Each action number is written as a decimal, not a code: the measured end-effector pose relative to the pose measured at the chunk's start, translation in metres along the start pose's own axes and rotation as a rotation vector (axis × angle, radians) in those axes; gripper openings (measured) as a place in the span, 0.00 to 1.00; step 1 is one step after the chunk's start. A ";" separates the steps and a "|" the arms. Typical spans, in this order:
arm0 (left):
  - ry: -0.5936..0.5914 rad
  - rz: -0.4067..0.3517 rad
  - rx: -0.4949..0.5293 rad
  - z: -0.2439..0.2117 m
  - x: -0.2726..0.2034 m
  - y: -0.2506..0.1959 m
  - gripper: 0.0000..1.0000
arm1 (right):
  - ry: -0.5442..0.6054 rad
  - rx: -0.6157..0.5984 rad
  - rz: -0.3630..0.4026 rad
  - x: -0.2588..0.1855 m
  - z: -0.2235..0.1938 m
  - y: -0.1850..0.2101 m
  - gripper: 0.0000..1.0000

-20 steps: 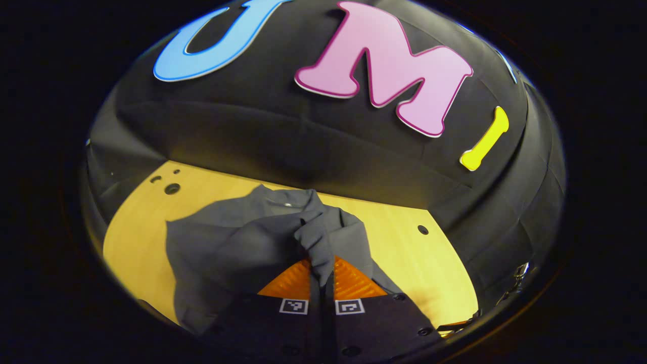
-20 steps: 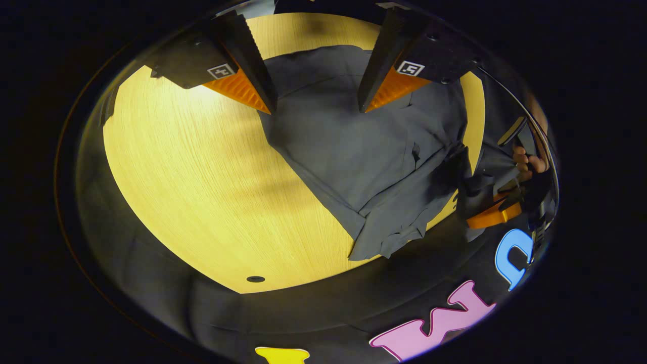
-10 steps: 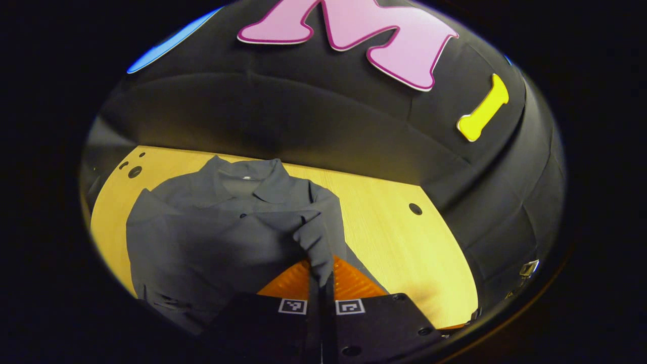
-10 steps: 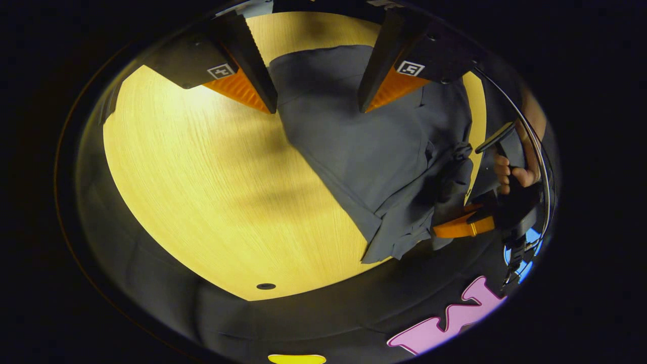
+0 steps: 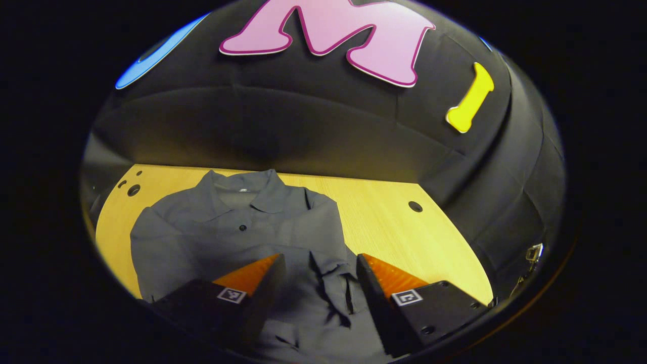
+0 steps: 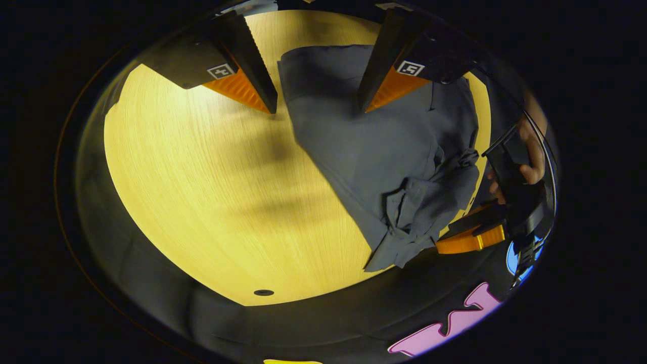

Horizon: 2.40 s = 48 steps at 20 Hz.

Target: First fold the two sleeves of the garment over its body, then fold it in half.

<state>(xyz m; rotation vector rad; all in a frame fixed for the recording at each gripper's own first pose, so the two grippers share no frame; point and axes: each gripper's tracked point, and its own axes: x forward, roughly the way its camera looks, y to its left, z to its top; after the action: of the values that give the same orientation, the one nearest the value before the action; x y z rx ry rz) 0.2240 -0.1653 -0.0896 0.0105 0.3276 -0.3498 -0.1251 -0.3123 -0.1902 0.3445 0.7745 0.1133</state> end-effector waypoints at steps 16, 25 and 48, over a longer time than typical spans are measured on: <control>0.253 0.367 -0.102 -0.219 -0.243 0.189 0.96 | 0.071 -0.095 -0.027 0.016 -0.028 0.026 0.99; 0.306 0.375 -0.169 -0.265 -0.263 0.200 0.96 | 0.144 -0.215 -0.024 0.025 -0.063 0.084 0.99; 0.344 0.364 0.021 -0.264 -0.230 0.177 0.06 | 0.183 -0.361 0.021 0.038 -0.084 0.120 0.05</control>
<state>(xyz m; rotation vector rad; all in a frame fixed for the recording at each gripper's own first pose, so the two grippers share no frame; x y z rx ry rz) -0.0023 0.0959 -0.2750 0.1509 0.6517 0.0125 -0.1542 -0.1691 -0.2297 -0.0009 0.9129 0.3028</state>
